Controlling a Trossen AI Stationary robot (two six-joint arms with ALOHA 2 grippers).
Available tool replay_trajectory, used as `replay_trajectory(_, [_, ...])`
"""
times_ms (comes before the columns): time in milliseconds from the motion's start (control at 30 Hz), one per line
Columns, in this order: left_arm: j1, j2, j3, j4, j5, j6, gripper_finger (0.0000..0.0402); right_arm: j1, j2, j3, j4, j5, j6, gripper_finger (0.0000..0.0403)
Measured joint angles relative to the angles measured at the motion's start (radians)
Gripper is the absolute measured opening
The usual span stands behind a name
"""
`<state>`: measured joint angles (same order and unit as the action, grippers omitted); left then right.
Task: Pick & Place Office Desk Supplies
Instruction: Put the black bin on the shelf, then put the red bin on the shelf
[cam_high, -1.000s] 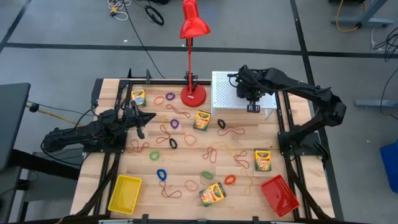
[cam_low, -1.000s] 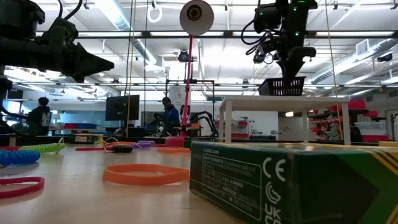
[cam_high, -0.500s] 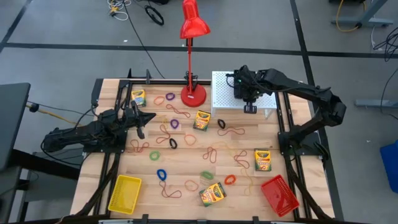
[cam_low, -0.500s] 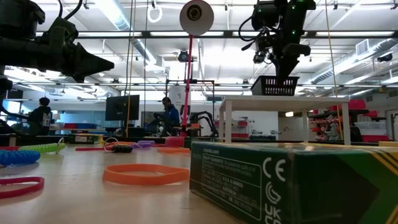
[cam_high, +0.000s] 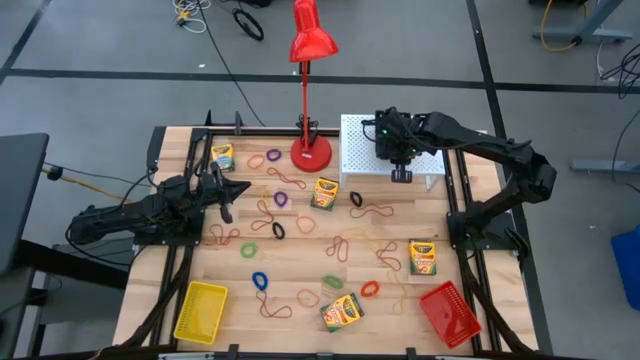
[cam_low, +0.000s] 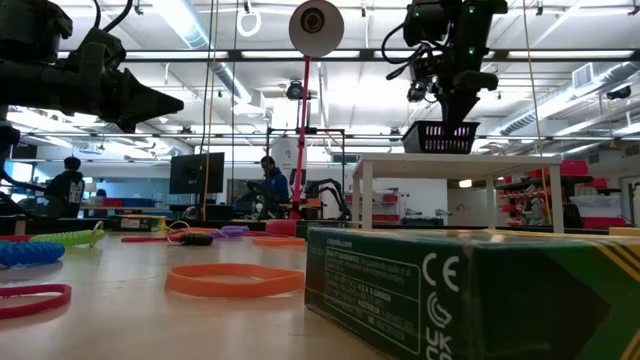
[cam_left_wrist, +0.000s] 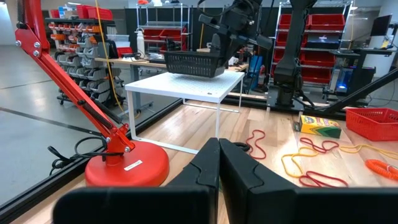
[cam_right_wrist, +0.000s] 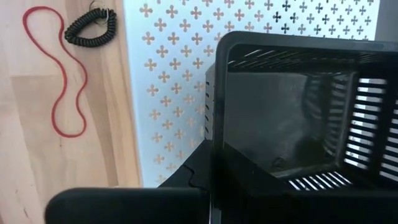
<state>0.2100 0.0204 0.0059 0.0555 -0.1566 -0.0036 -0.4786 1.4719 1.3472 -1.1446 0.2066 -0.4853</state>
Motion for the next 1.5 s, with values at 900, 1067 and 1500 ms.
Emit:
replay_trajectory(900, [0.000,0.000,0.000,0.000,0.000,0.000,0.0009,0.374,-0.189,-0.034,-0.034,0.156,0.330,0.0059])
replay_trajectory(1067, [0.000,0.000,0.000,0.000,0.000,0.000,0.0009,0.545,-0.213,-0.225,0.081,0.109,0.477,0.0010])
replay_trajectory(1500, [0.000,0.000,0.000,0.000,0.000,0.000,0.0009,0.744,-0.208,-0.536,0.584,-0.024,0.586,0.0009])
